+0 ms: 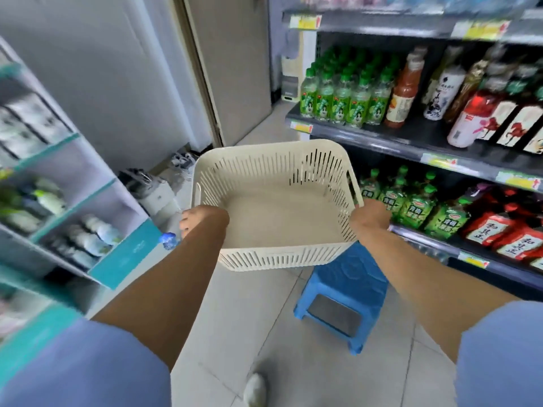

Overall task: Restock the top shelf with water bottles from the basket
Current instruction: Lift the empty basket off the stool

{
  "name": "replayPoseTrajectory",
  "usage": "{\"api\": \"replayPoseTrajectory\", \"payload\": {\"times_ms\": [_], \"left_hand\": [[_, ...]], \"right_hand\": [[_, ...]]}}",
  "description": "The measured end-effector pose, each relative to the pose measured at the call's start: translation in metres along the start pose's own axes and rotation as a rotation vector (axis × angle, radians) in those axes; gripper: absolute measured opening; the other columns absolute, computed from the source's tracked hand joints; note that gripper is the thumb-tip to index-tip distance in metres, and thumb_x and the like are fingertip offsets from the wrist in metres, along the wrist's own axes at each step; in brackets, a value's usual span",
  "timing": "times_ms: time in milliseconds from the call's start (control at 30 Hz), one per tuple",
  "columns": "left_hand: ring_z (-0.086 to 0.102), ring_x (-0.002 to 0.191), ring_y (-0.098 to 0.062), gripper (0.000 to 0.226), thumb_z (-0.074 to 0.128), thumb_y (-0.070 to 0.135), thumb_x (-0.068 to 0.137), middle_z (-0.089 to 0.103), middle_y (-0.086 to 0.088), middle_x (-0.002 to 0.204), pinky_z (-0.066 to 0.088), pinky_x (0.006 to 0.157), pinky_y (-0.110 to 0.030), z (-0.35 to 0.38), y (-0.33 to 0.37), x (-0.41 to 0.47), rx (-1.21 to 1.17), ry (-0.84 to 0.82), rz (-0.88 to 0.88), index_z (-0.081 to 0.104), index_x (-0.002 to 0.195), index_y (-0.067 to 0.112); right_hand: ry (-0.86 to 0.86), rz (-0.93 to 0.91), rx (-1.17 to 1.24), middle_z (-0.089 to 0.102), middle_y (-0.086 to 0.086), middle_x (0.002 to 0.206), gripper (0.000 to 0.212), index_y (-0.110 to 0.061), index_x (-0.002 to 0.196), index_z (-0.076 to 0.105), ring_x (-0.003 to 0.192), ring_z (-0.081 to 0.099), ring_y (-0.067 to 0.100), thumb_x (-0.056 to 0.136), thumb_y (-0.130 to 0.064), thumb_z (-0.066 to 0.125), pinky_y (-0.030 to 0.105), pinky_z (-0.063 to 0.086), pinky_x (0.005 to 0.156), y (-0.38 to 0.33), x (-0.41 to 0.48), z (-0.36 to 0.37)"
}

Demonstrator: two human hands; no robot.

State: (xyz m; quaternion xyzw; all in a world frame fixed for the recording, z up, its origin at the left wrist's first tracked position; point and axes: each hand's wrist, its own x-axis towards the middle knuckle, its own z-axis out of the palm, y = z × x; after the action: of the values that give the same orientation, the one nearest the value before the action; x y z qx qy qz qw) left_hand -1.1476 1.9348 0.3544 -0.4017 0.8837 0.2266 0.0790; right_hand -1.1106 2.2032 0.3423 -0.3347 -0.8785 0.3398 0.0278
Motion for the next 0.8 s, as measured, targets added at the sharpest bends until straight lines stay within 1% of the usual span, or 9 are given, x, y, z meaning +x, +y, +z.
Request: {"api": "replayPoseTrajectory", "payload": {"times_ms": [100,200,267,333,433,533,667,800], "left_hand": [[0.04,0.13,-0.031,0.05,0.045,0.015,0.09,0.043,-0.017,0.137,0.033,0.106,-0.036,-0.038,-0.054,-0.002,-0.076,0.06,-0.106,0.038,0.136,-0.002],[0.045,0.125,-0.029,0.048,0.047,0.019,0.088,0.048,-0.014,0.133,0.036,0.104,-0.033,-0.083,-0.113,-0.007,-0.172,0.093,-0.25,0.044,0.132,0.002],[0.045,0.124,-0.028,0.05,0.045,0.021,0.087,0.047,-0.013,0.133,0.036,0.106,-0.034,-0.111,-0.156,-0.007,-0.21,0.097,-0.348,0.043,0.134,0.004],[0.046,0.123,-0.028,0.05,0.044,0.022,0.088,0.048,-0.013,0.132,0.038,0.105,-0.035,-0.138,-0.206,-0.007,-0.263,0.144,-0.452,0.043,0.135,0.005],[0.044,0.125,-0.027,0.05,0.043,0.021,0.089,0.048,-0.014,0.134,0.036,0.103,-0.032,-0.176,-0.279,-0.013,-0.306,0.227,-0.545,0.042,0.136,0.003],[0.036,0.13,-0.029,0.055,0.045,0.021,0.09,0.039,-0.015,0.14,0.03,0.108,-0.035,-0.213,-0.355,-0.024,-0.372,0.291,-0.671,0.034,0.14,0.001],[0.037,0.127,-0.031,0.06,0.048,0.022,0.087,0.04,-0.017,0.138,0.032,0.106,-0.038,-0.248,-0.462,-0.04,-0.443,0.358,-0.812,0.033,0.14,-0.001],[0.036,0.126,-0.032,0.065,0.052,0.023,0.085,0.038,-0.019,0.138,0.032,0.106,-0.039,-0.277,-0.556,-0.057,-0.6,0.453,-0.962,0.029,0.14,-0.003]], "right_hand": [[-0.086,-0.083,-0.071,0.065,0.021,0.113,0.026,0.001,0.109,0.066,0.107,0.061,0.036,0.092,-0.002,0.047,0.037,0.05,0.081,-0.033,-0.035,0.011],[-0.168,-0.193,-0.181,0.062,0.021,0.12,0.027,0.005,0.115,0.062,0.113,0.059,0.035,0.094,-0.005,0.048,0.035,0.049,0.085,-0.073,-0.078,0.03],[-0.216,-0.269,-0.185,0.059,0.021,0.125,0.031,0.006,0.121,0.058,0.117,0.057,0.035,0.095,-0.008,0.047,0.035,0.048,0.088,-0.1,-0.111,0.044],[-0.301,-0.346,-0.136,0.057,0.022,0.128,0.032,0.005,0.123,0.056,0.118,0.055,0.035,0.095,-0.008,0.047,0.035,0.047,0.091,-0.125,-0.15,0.064],[-0.381,-0.427,-0.1,0.059,0.024,0.125,0.03,0.008,0.12,0.058,0.115,0.058,0.037,0.094,-0.004,0.05,0.037,0.049,0.09,-0.16,-0.214,0.095],[-0.483,-0.512,-0.122,0.061,0.024,0.123,0.029,0.009,0.118,0.059,0.113,0.059,0.037,0.092,-0.001,0.051,0.038,0.049,0.089,-0.19,-0.291,0.128],[-0.604,-0.646,-0.129,0.06,0.022,0.124,0.03,0.004,0.12,0.06,0.115,0.058,0.036,0.092,-0.005,0.053,0.039,0.048,0.094,-0.211,-0.396,0.167],[-0.699,-0.797,-0.176,0.058,0.021,0.128,0.032,0.003,0.122,0.059,0.12,0.054,0.036,0.093,-0.005,0.048,0.038,0.045,0.096,-0.226,-0.493,0.198]]}}
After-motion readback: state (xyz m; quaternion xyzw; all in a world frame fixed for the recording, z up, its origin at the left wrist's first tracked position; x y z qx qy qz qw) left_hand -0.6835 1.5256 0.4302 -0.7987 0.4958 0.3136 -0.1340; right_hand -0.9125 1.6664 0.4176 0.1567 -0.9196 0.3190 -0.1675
